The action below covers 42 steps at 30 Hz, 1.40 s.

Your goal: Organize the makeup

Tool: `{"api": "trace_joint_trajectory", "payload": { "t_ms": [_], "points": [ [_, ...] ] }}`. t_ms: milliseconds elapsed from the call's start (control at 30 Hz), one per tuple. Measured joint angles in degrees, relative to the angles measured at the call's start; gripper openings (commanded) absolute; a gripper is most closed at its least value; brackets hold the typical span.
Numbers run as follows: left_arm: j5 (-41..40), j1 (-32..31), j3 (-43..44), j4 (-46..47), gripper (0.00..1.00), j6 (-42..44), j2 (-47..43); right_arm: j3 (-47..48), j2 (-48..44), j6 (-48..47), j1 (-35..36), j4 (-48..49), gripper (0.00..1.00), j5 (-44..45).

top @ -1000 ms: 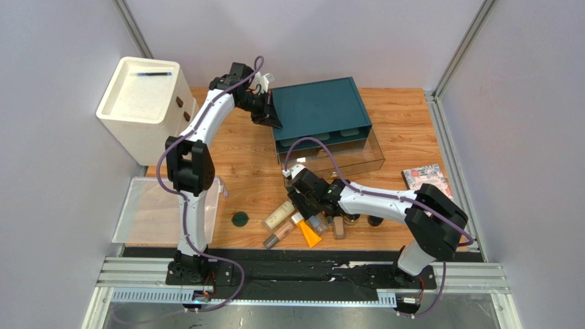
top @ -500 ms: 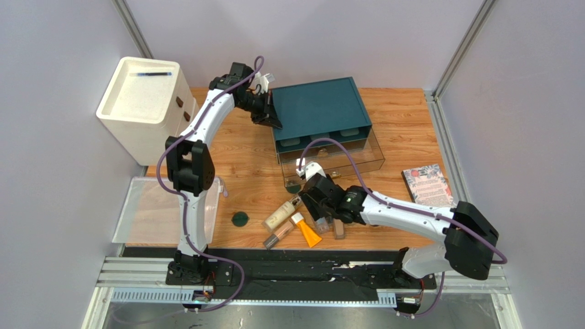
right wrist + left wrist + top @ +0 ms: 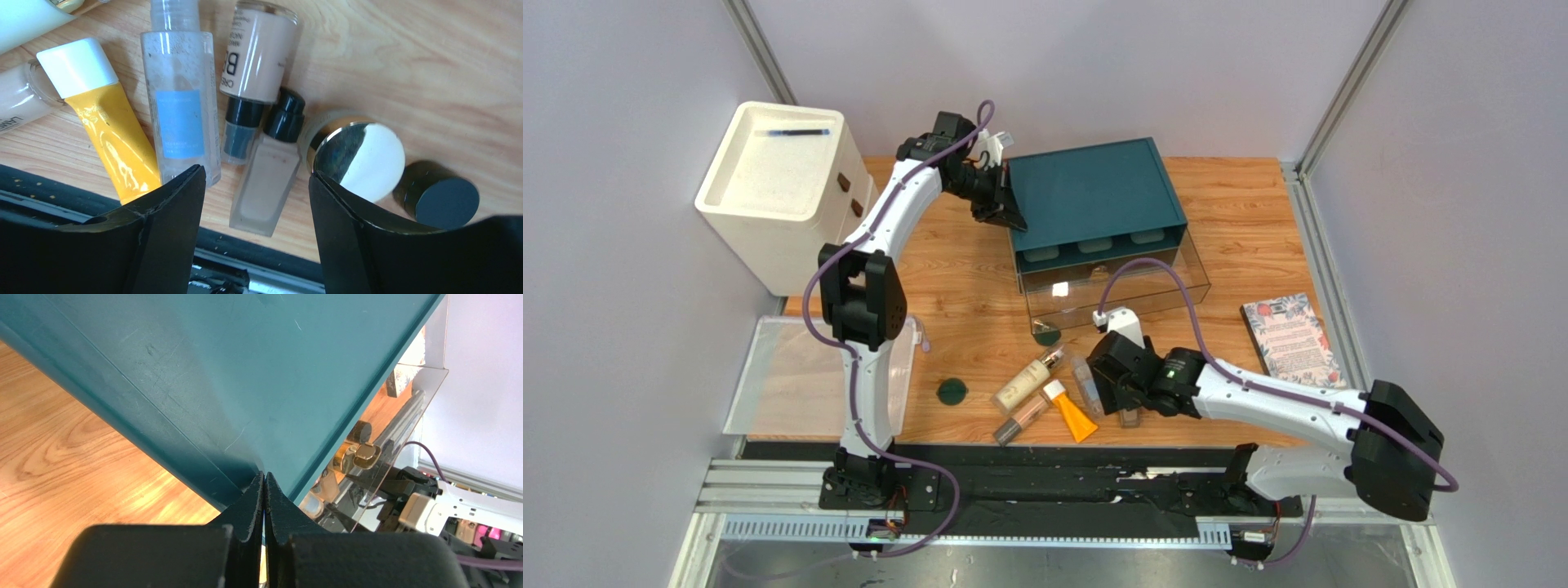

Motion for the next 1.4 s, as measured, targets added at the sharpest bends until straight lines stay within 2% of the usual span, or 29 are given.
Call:
{"api": "trace_joint_trajectory", "payload": {
  "t_ms": [200,400,500,567,600,633,900,1100,1233,1400],
  "points": [
    [0.55,-0.04,-0.61,0.15,0.0,-0.04,-0.11,-2.58,-4.57,5.9,0.02,-1.46,0.61,-0.9],
    [1.46,-0.22,-2.8,0.52,0.0,-0.07,-1.25,-6.8,-4.46,8.26,0.04,-0.24,0.6,-3.96],
    [1.55,-0.33,-3.23,0.48,0.0,-0.04,-1.51,-7.61,-2.47,8.76,0.04,0.46,0.55,-4.96],
    [1.75,-0.42,-3.52,0.5,0.0,-0.04,-1.64,-7.61,0.81,8.87,0.04,2.1,0.44,-5.62],
    [1.84,-0.42,-3.67,0.5,0.0,-0.04,-1.73,-7.61,1.95,8.7,0.04,2.58,0.11,-5.79],
    [1.9,-0.44,-3.82,0.5,0.0,-0.04,-1.77,-7.28,3.1,8.7,0.04,2.69,0.0,-5.57],
    [2.21,-0.48,-4.52,0.44,0.0,-0.02,-2.16,-5.05,4.52,8.35,0.26,1.53,0.0,-4.48],
    [2.38,-0.48,-4.59,0.42,0.0,-0.02,-2.19,-3.56,-7.32,7.96,0.37,-7.26,0.0,-3.34],
    [2.4,-0.48,-4.63,0.42,0.0,-0.02,-2.19,4.09,-12.9,5.35,0.37,-12.57,0.0,1.29],
    [2.4,-0.48,-4.66,0.42,0.0,-0.02,-2.21,15.69,-9.57,0.24,-1.29,-12.59,0.0,7.5]
  ]
}}
